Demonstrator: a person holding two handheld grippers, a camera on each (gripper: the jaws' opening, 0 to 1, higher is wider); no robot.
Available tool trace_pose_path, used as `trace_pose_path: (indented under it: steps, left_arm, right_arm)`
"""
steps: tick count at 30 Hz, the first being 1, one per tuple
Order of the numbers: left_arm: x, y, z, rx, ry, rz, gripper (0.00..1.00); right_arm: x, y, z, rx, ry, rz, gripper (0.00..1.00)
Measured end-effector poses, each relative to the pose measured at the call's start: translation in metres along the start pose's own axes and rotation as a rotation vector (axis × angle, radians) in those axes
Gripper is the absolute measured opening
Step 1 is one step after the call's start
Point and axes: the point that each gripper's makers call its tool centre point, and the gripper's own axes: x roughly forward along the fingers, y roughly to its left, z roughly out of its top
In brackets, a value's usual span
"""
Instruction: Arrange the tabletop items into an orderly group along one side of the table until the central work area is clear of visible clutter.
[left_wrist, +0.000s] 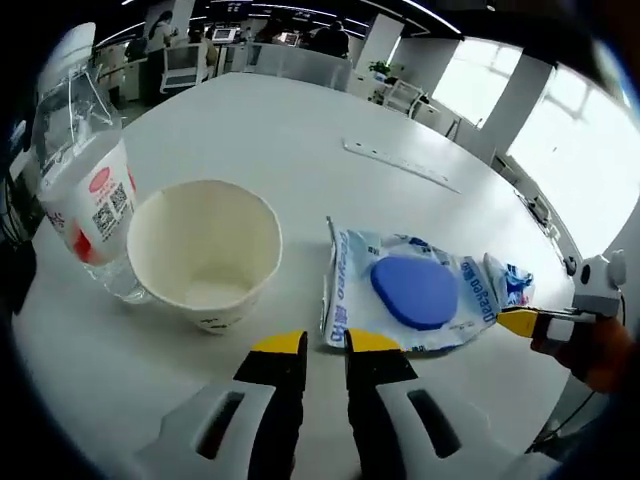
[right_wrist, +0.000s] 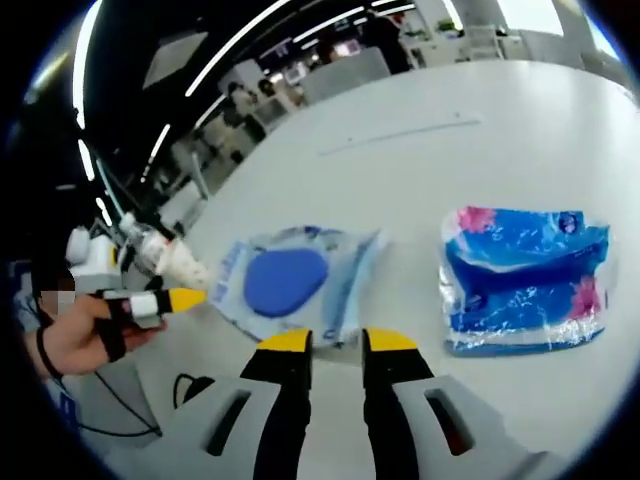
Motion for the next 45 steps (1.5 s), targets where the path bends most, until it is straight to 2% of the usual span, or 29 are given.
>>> trace_pose_path:
  steps: [2,8,13,24,28,32,34,36,38,45]
  left_arm:
    - [0.002,0.004,-0.002,0.003,0.014,0.017,0.08]
    - [0.006,0.005,-0.005,-0.027,0.022,0.005,0.00]
    - [0.004,0.005,-0.006,-0.013,0.017,0.003,0.00]
    - [-0.014,0.013,-0.005,-0.044,-0.011,0.003,0.00]
    - [-0.018,0.018,-0.010,-0.050,-0.006,0.014,0.00]
    - [-0.017,0.023,-0.017,-0.075,0.005,0.012,0.00]
    - [-0.016,0.016,-0.021,-0.109,0.026,-0.039,0.10]
    - [-0.017,0.018,-0.021,-0.104,0.022,-0.027,0.18]
    - [-0.020,0.017,-0.021,-0.093,0.024,-0.029,0.17]
    - [-0.035,0.019,-0.025,-0.090,0.023,-0.024,0.17]
  right_arm:
    - [0.002,-0.001,0.000,0.006,0.002,-0.004,0.12]
    - [0.006,-0.002,0.000,0.016,0.004,-0.003,0.07]
    - [0.007,0.000,-0.001,0.015,0.002,0.003,0.03]
    - [0.003,0.018,-0.006,-0.018,0.001,0.035,0.03]
    - [0.006,0.024,-0.011,-0.047,0.017,0.046,0.03]
    - [0.008,0.022,-0.018,-0.049,0.037,0.040,0.07]
    - [0.007,0.023,-0.017,-0.046,0.033,0.047,0.13]
    - [0.005,0.027,-0.016,-0.046,0.029,0.065,0.18]
    - [0.003,0.028,-0.016,-0.067,0.031,0.058,0.18]
    - [-0.009,0.027,-0.016,-0.060,0.017,0.046,0.18]
